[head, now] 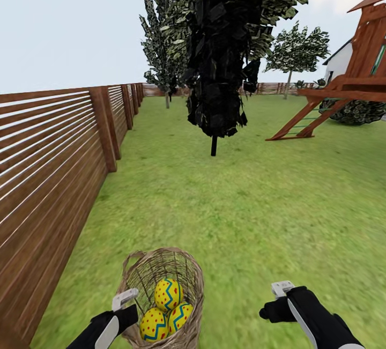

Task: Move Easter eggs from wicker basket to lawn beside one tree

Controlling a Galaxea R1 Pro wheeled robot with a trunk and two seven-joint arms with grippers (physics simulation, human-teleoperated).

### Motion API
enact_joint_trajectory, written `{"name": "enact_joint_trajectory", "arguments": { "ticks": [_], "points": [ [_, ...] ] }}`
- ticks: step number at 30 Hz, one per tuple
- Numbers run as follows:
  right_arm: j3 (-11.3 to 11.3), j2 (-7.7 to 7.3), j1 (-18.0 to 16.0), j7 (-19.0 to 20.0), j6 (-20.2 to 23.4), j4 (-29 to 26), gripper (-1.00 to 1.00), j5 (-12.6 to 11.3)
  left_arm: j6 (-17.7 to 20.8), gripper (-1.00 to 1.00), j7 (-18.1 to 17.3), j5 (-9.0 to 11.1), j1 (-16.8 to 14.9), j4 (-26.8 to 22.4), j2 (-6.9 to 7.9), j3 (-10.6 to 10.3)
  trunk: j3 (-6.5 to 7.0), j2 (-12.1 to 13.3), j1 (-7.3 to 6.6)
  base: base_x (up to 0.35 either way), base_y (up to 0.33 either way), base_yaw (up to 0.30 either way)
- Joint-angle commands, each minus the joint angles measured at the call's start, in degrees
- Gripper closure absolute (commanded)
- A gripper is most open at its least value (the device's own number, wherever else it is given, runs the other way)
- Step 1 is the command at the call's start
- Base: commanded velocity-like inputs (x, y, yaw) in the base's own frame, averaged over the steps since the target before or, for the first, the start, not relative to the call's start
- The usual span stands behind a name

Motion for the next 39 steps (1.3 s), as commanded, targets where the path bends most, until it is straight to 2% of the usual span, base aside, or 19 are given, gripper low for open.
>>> {"name": "enact_joint_trajectory", "arguments": {
  "ticks": [1,3,6,11,12,23,39],
  "points": [
    [-0.11,-0.40,-0.02,0.40,-0.08,-0.41,-1.00,-0.30,0.70,1.00,-0.05,0.92,-0.03,-0.48,0.32,0.41,-0.10,-0.08,0.05,0.000,0.000,0.000],
    [-0.76,-1.05,-0.04,0.17,-0.73,-1.06,-1.00,-0.23,0.25,1.00,-0.67,1.20,-0.02,-1.19,0.97,0.30,-0.10,-0.08,0.05,0.000,0.000,0.000],
    [0.23,-2.02,-0.04,0.07,-1.70,-2.02,-1.00,0.03,-0.66,1.00,0.45,0.09,-0.02,-2.28,1.97,0.19,-0.10,-0.08,0.05,0.000,0.000,0.000],
    [0.48,-3.64,-0.04,-0.08,-3.32,-3.63,-1.00,0.40,-2.19,1.00,-0.16,0.40,0.00,-2.57,3.63,0.18,-0.10,-0.08,0.05,0.232,0.011,0.000],
    [0.53,-3.73,-0.03,-0.08,-5.35,-5.67,-1.00,0.50,-3.95,1.00,-0.61,0.56,-0.02,-2.56,5.86,0.19,-0.10,-0.08,0.05,0.339,0.000,0.000],
    [0.61,-3.97,-0.03,-0.02,-5.13,-5.64,-1.00,0.19,-3.95,1.00,-0.50,0.54,-0.02,-2.63,5.68,0.27,-0.10,-0.08,0.05,0.339,0.000,0.057],
    [1.02,-3.58,-0.04,-0.04,-4.47,-4.61,-1.00,0.68,-2.63,1.00,-0.53,0.48,-0.01,-2.55,5.16,0.01,-0.20,-0.08,0.05,0.339,0.000,0.028]
  ]
}}
